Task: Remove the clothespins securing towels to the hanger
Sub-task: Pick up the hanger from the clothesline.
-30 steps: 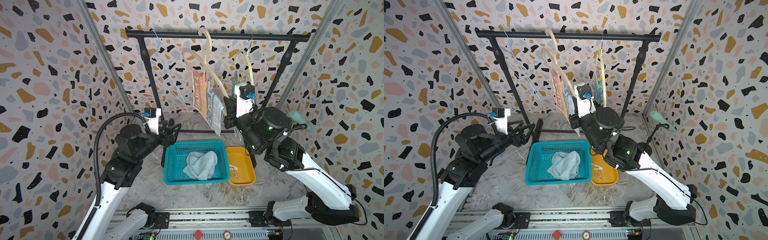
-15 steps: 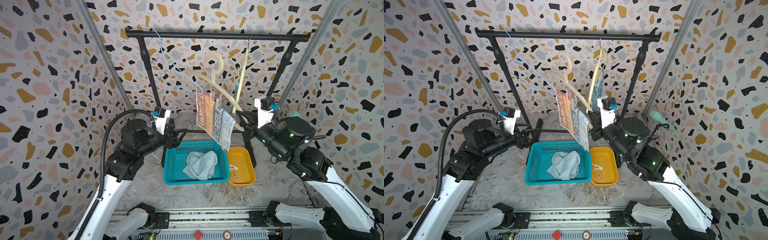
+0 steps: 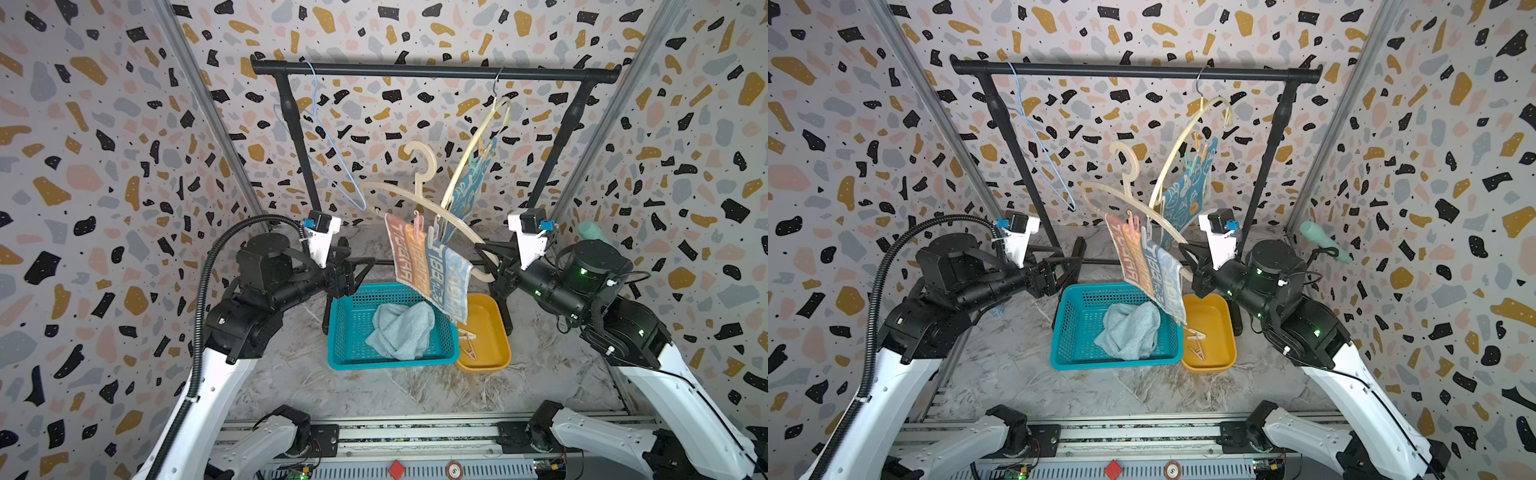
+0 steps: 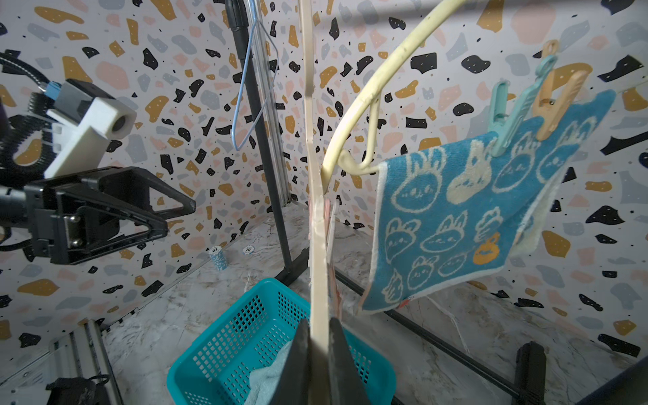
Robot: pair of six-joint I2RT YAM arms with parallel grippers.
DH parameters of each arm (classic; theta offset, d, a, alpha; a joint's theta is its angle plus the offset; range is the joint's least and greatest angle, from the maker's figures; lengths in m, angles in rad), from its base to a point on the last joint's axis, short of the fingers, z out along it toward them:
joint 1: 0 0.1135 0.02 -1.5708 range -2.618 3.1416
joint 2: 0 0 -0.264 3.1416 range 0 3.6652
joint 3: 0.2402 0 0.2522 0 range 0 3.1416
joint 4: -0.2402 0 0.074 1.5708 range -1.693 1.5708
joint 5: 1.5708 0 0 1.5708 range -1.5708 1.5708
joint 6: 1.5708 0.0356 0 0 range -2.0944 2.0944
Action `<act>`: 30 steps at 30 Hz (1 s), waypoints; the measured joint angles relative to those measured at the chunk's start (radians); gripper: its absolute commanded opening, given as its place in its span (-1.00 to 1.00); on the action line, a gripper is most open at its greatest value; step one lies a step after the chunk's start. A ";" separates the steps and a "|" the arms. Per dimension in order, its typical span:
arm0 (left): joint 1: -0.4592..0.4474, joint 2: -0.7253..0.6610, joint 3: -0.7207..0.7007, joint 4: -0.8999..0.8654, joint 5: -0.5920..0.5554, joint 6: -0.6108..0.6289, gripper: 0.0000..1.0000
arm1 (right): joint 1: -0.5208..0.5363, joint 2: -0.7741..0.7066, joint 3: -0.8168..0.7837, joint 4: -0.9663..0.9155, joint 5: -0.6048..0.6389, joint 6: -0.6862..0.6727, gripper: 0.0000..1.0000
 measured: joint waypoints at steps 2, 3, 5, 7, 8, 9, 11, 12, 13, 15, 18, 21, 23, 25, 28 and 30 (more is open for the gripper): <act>0.000 0.009 0.010 -0.007 0.004 0.004 0.44 | -0.008 -0.009 0.000 -0.011 -0.031 0.000 -1.00; 0.000 0.015 0.017 -0.013 0.007 0.007 0.44 | -0.012 -0.014 0.000 -0.016 -0.047 0.000 -1.00; 0.000 0.023 0.024 -0.021 0.013 0.010 0.44 | -0.018 -0.019 0.002 -0.027 -0.079 0.000 -1.00; 0.000 0.030 0.032 -0.024 0.020 0.011 0.43 | -0.022 -0.017 0.011 -0.040 -0.119 0.000 -1.00; 0.000 0.032 0.035 -0.025 0.022 0.012 0.43 | -0.024 -0.014 0.016 -0.045 -0.133 0.000 -1.00; 0.000 0.033 0.039 -0.027 0.025 0.014 0.43 | -0.025 -0.010 0.026 -0.054 -0.146 0.000 -1.00; 0.000 0.035 0.051 -0.035 0.027 0.016 0.42 | -0.027 0.000 0.050 -0.074 -0.166 -0.002 -1.00; 0.000 0.035 0.056 -0.037 0.029 0.016 0.42 | -0.028 0.005 0.065 -0.087 -0.173 -0.005 -1.00; 0.000 0.036 0.062 -0.039 0.030 0.016 0.42 | -0.030 0.009 0.080 -0.095 -0.180 -0.006 -1.00; 0.000 0.037 0.070 -0.039 0.034 0.018 0.42 | -0.032 0.018 0.114 -0.113 -0.191 -0.008 -1.00; 0.000 0.047 0.085 -0.040 0.036 0.018 0.41 | -0.034 0.031 0.171 -0.135 -0.207 -0.013 -1.00; 0.000 0.058 0.098 -0.044 0.036 0.018 0.41 | -0.035 0.043 0.227 -0.158 -0.217 -0.020 -1.00; 0.000 0.063 0.100 -0.044 0.036 0.018 0.41 | -0.035 0.051 0.257 -0.171 -0.219 -0.027 -1.00; 0.000 0.064 0.100 -0.045 0.036 0.018 0.41 | -0.035 0.056 0.278 -0.179 -0.224 -0.032 -1.00; 0.000 0.063 0.100 -0.045 0.036 0.018 0.41 | -0.035 0.059 0.288 -0.192 -0.245 -0.039 -1.00; 0.000 0.063 0.100 -0.044 0.036 0.018 0.41 | -0.035 0.063 0.287 -0.206 -0.266 -0.044 -1.00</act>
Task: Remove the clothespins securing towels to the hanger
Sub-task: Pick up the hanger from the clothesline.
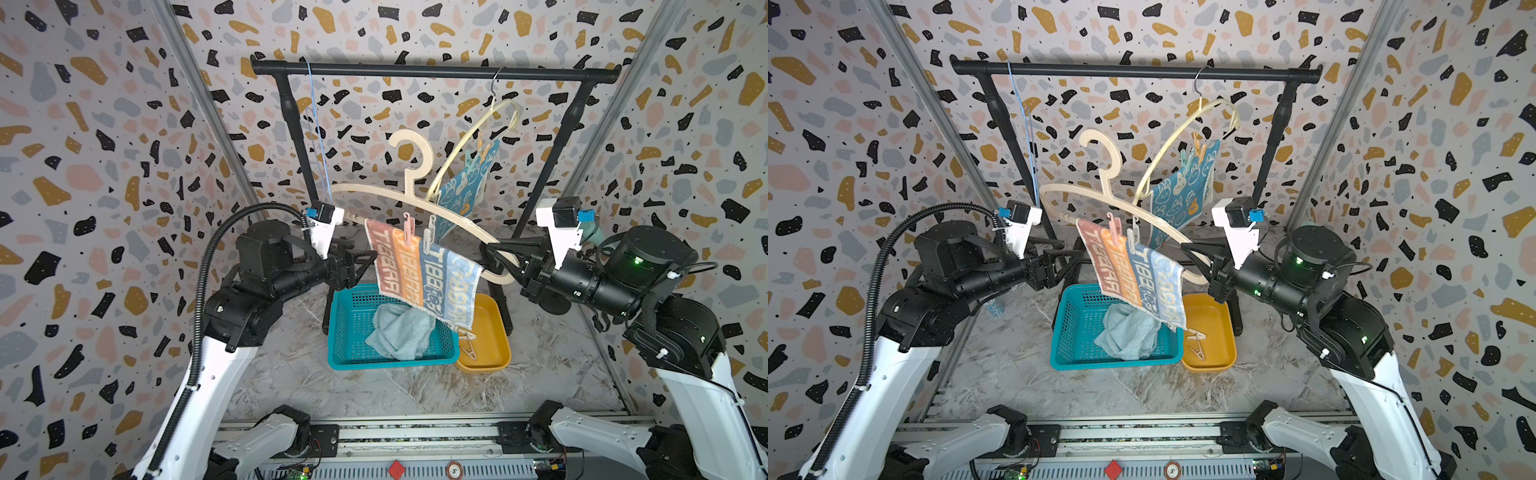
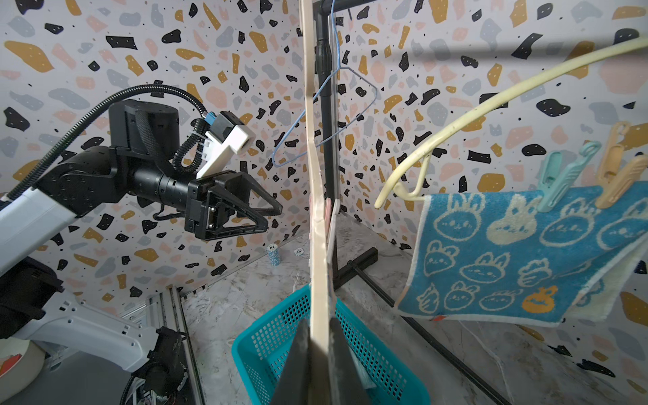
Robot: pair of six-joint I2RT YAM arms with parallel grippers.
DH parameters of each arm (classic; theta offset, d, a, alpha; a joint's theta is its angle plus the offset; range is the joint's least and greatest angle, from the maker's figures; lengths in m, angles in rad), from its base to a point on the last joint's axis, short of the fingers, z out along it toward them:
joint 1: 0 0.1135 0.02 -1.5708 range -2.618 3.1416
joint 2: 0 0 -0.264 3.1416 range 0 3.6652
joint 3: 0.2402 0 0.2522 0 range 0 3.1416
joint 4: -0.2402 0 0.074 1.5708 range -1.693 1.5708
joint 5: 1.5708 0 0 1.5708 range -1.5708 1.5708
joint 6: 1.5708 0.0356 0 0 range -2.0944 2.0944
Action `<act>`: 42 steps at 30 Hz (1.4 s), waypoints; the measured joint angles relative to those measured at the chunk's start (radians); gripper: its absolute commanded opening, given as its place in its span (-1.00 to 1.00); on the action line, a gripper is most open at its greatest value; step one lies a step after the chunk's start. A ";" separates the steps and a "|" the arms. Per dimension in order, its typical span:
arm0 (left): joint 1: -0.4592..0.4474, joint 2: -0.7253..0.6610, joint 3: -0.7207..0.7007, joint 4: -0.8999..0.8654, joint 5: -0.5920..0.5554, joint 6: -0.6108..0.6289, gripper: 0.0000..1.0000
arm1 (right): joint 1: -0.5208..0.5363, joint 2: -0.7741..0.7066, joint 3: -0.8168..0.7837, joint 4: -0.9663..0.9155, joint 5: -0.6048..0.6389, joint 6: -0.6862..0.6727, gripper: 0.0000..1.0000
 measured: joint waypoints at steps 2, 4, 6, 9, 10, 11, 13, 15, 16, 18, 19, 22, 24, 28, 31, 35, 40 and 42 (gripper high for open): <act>0.000 -0.001 0.000 0.001 0.003 -0.003 0.41 | 0.000 0.002 -0.016 0.000 -0.017 -0.006 -1.00; 0.000 -0.003 0.000 0.005 0.010 -0.008 0.41 | 0.000 -0.002 -0.056 0.006 -0.035 -0.010 -1.00; 0.000 -0.008 0.000 0.016 0.017 -0.016 0.40 | 0.000 -0.011 -0.115 0.013 -0.053 -0.010 -1.00; 0.000 -0.021 0.000 0.032 0.019 -0.030 0.39 | -0.002 -0.021 -0.211 0.031 -0.075 -0.007 -1.00; 0.000 -0.024 0.000 0.034 0.019 -0.033 0.39 | -0.003 -0.023 -0.237 0.038 -0.082 -0.005 -1.00; 0.000 -0.029 0.000 0.039 0.019 -0.036 0.38 | -0.007 -0.025 -0.266 0.050 -0.091 -0.004 -1.00; 0.000 -0.034 -0.002 0.050 0.018 -0.043 0.37 | -0.016 -0.032 -0.320 0.079 -0.115 0.003 -1.00; 0.000 -0.038 -0.002 0.054 0.017 -0.053 0.36 | -0.029 -0.041 -0.368 0.113 -0.140 0.012 -1.00; 0.000 -0.040 -0.006 0.059 0.014 -0.057 0.36 | -0.035 -0.044 -0.384 0.129 -0.151 0.016 -1.00; 0.000 -0.042 -0.015 0.067 0.011 -0.065 0.35 | -0.055 -0.051 -0.417 0.168 -0.184 0.025 -1.00; 0.000 -0.043 -0.021 0.071 0.006 -0.068 0.35 | -0.064 -0.053 -0.428 0.185 -0.198 0.030 -1.00; 0.000 -0.045 -0.044 0.077 -0.018 -0.079 0.33 | -0.085 -0.058 -0.458 0.241 -0.246 0.042 -1.00; 0.000 -0.046 -0.064 0.082 -0.040 -0.085 0.30 | -0.093 -0.060 -0.480 0.283 -0.275 0.047 -1.00; 0.000 -0.047 -0.102 0.100 -0.071 -0.095 0.25 | -0.097 -0.060 -0.524 0.344 -0.322 0.055 -1.00; 0.000 -0.049 -0.137 0.124 -0.088 -0.109 0.20 | -0.100 -0.059 -0.557 0.385 -0.345 0.058 -1.00; 0.000 -0.050 -0.172 0.154 -0.100 -0.124 0.15 | -0.109 -0.052 -0.597 0.431 -0.369 0.062 -1.00; 0.000 -0.050 -0.186 0.175 -0.112 -0.135 0.06 | -0.135 -0.032 -0.636 0.485 -0.390 0.075 -1.00; 0.000 -0.051 -0.192 0.187 -0.117 -0.138 0.04 | -0.146 -0.026 -0.653 0.505 -0.398 0.085 -1.00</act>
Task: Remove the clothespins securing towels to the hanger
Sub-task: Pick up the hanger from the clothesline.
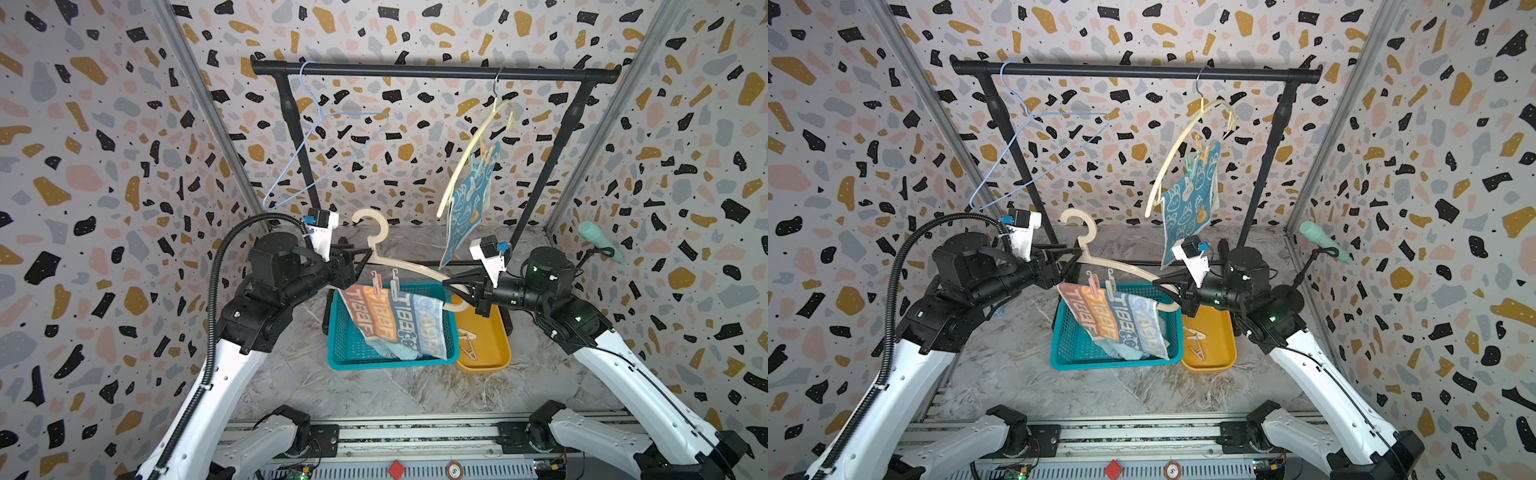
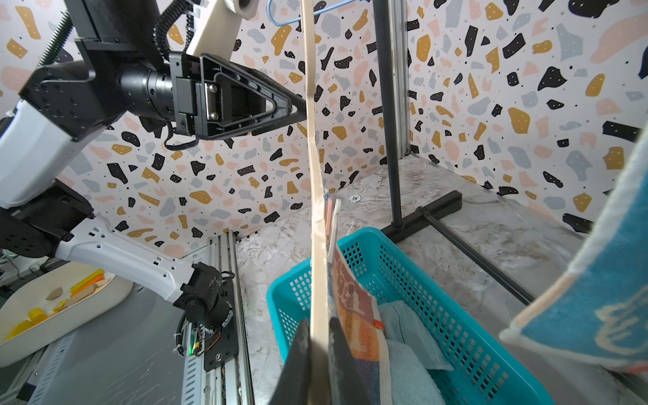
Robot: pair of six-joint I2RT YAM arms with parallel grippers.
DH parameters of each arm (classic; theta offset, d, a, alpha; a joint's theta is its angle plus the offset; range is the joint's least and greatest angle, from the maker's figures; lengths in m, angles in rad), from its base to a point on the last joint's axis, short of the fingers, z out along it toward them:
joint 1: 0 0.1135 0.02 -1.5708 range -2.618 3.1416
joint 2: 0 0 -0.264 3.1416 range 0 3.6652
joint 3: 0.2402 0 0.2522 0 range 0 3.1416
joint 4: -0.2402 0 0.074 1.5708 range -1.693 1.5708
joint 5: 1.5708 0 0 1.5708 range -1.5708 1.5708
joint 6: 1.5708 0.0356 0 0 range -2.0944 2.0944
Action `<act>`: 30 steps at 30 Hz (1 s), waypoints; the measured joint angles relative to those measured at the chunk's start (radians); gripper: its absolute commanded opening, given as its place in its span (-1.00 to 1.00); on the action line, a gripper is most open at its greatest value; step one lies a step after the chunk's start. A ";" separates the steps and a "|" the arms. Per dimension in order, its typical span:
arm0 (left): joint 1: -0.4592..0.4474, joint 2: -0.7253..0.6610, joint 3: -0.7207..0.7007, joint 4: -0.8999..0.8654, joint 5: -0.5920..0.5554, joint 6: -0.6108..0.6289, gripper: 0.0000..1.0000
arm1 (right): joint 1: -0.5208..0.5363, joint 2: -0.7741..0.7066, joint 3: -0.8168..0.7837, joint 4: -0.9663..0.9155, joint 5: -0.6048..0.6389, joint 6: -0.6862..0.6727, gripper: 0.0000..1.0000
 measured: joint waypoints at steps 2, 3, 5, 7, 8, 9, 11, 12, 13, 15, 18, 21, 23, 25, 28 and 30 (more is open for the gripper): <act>0.000 -0.001 -0.014 0.017 0.000 -0.006 0.02 | -0.006 0.007 -0.010 0.014 -0.008 0.008 -1.00; 0.000 -0.001 -0.023 0.026 0.000 -0.010 0.02 | -0.007 0.010 -0.011 0.019 -0.011 0.010 -1.00; 0.000 0.000 -0.044 0.046 -0.001 -0.024 0.00 | -0.010 0.018 -0.014 0.034 -0.014 0.020 -1.00; -0.003 0.002 -0.060 0.056 -0.005 -0.031 0.00 | -0.010 0.024 -0.015 0.047 -0.020 0.027 -1.00; -0.008 0.003 -0.068 0.063 -0.010 -0.035 0.00 | -0.010 0.026 -0.017 0.055 -0.023 0.032 -1.00; -0.012 0.006 -0.072 0.068 -0.016 -0.039 0.00 | -0.010 0.028 -0.019 0.063 -0.026 0.037 -1.00; -0.031 0.014 -0.079 0.084 -0.027 -0.045 0.00 | -0.010 0.034 -0.022 0.067 -0.031 0.045 -1.00; -0.041 0.020 -0.079 0.091 -0.031 -0.047 0.00 | -0.010 0.037 -0.023 0.068 -0.033 0.047 -1.00; -0.053 0.026 -0.079 0.099 -0.038 -0.047 0.00 | -0.010 0.042 -0.023 0.070 -0.034 0.049 -1.00; -0.072 0.037 -0.079 0.106 -0.056 -0.047 -0.01 | -0.010 0.050 -0.027 0.074 -0.034 0.052 -1.00; -0.090 0.053 -0.079 0.107 -0.084 -0.047 -0.10 | -0.010 0.056 -0.037 0.080 -0.034 0.056 -1.00; -0.096 0.070 -0.079 0.107 -0.121 -0.046 -0.17 | -0.010 0.058 -0.045 0.083 -0.034 0.062 -1.00; -0.100 0.081 -0.079 0.108 -0.143 -0.046 -0.19 | -0.010 0.058 -0.050 0.087 -0.035 0.066 -1.00; -0.100 0.089 -0.079 0.109 -0.159 -0.045 -0.29 | -0.010 0.059 -0.052 0.087 -0.035 0.068 -1.00; -0.105 0.100 -0.079 0.115 -0.175 -0.045 -0.38 | -0.010 0.061 -0.053 0.088 -0.035 0.074 -1.00; -0.110 0.106 -0.079 0.121 -0.183 -0.045 -0.39 | -0.010 0.062 -0.052 0.088 -0.035 0.077 -1.00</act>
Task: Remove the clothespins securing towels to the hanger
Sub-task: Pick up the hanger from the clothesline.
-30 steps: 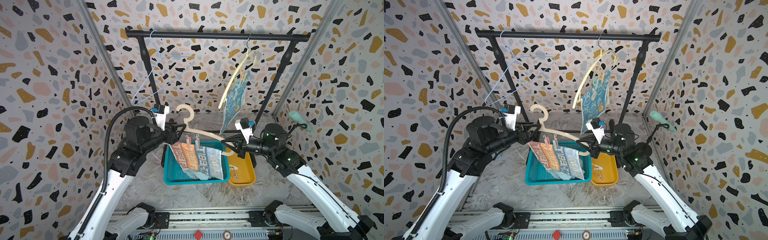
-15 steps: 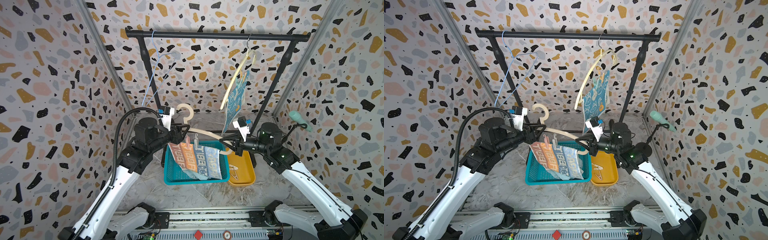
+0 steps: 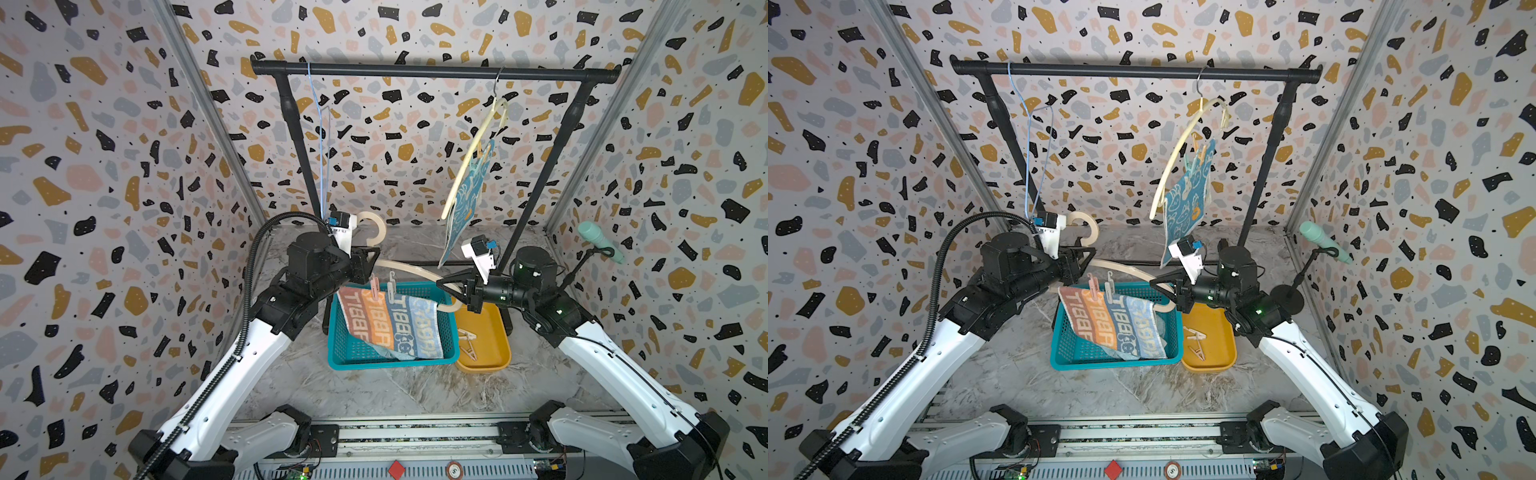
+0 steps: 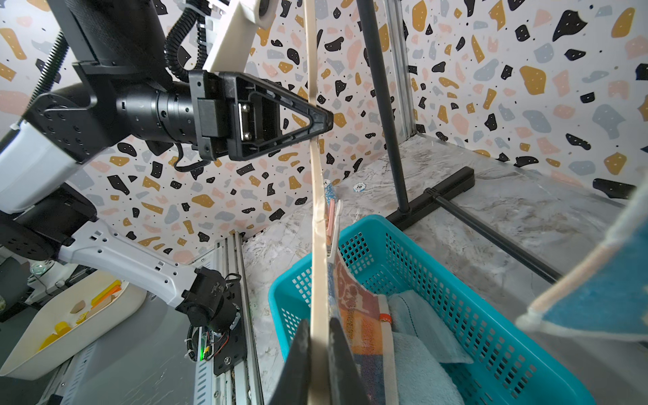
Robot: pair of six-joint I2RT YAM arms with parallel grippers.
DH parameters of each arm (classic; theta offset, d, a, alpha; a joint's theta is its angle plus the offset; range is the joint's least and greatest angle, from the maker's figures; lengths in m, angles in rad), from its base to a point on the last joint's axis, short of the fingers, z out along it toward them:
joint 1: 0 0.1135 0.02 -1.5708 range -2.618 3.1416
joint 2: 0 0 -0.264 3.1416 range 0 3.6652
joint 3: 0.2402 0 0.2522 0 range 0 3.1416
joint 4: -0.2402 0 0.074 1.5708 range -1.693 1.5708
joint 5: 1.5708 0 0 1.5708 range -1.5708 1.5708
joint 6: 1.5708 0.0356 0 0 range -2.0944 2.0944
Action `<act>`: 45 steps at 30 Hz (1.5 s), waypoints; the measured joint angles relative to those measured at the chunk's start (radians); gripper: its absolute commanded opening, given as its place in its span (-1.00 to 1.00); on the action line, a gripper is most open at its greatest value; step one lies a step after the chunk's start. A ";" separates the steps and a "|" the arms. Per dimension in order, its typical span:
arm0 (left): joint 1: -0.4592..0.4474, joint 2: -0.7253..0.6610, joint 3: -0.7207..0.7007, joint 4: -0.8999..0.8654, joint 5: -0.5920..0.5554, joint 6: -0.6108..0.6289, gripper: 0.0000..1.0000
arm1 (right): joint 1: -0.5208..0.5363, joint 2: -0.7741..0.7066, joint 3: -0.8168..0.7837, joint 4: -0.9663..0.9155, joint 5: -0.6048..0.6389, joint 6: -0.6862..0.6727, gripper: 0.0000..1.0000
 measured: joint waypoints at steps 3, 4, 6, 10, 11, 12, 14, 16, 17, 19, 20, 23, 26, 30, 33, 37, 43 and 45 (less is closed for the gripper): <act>-0.003 0.007 0.000 0.010 -0.009 0.000 -0.43 | 0.000 0.001 0.000 0.001 0.000 0.006 -1.00; -0.003 0.009 0.000 0.013 -0.011 0.000 -0.45 | 0.000 0.002 0.000 0.003 0.000 0.008 -1.00; -0.006 0.012 0.000 0.018 -0.018 0.000 -0.47 | 0.000 0.005 0.000 0.008 -0.002 0.012 -1.00; -0.010 0.021 0.001 0.029 -0.027 0.001 -0.47 | 0.000 0.013 0.000 0.018 -0.004 0.016 -1.00; -0.011 0.023 0.001 0.030 -0.031 0.001 -0.47 | 0.000 0.014 0.000 0.020 -0.004 0.017 -1.00; -0.013 0.026 0.002 0.031 -0.037 0.003 -0.47 | 0.000 0.014 -0.001 0.021 -0.004 0.018 -1.00; -0.017 0.029 0.002 0.030 -0.048 0.005 -0.52 | 0.000 0.014 -0.003 0.021 -0.004 0.024 -1.00; -0.019 0.031 0.002 0.030 -0.056 0.013 -0.65 | 0.000 0.016 -0.003 0.022 -0.005 0.027 -1.00; -0.020 0.031 0.002 0.030 -0.060 0.020 -0.70 | 0.000 0.016 -0.003 0.023 -0.006 0.030 -1.00; -0.023 0.035 0.002 0.031 -0.066 0.023 -0.86 | -0.002 0.018 -0.004 0.025 -0.008 0.032 -1.00; -0.023 0.037 0.002 0.031 -0.068 0.026 -0.93 | -0.002 0.018 -0.005 0.027 -0.008 0.034 -1.00; -0.024 0.042 0.002 0.031 -0.071 0.026 -1.00 | -0.002 0.019 -0.008 0.029 -0.006 0.039 -0.93; -0.025 0.043 0.002 0.031 -0.078 0.026 -1.00 | -0.002 0.020 -0.015 0.046 -0.004 0.051 -0.56; -0.028 0.043 -0.003 0.033 -0.089 0.024 -1.00 | -0.002 0.020 -0.016 0.087 -0.003 0.066 -0.04; -0.029 0.041 -0.016 0.039 -0.103 0.023 -1.00 | -0.002 0.020 -0.017 0.097 0.008 0.069 0.13; -0.029 0.039 -0.035 0.043 -0.112 0.022 -1.00 | -0.002 0.003 -0.017 0.095 0.047 0.064 0.23; -0.029 0.032 -0.037 0.055 -0.113 0.022 -1.00 | -0.002 -0.077 -0.017 0.079 0.100 0.045 0.30; -0.029 0.025 -0.038 0.058 -0.113 0.022 -1.00 | -0.002 -0.103 -0.017 0.080 0.107 0.041 0.30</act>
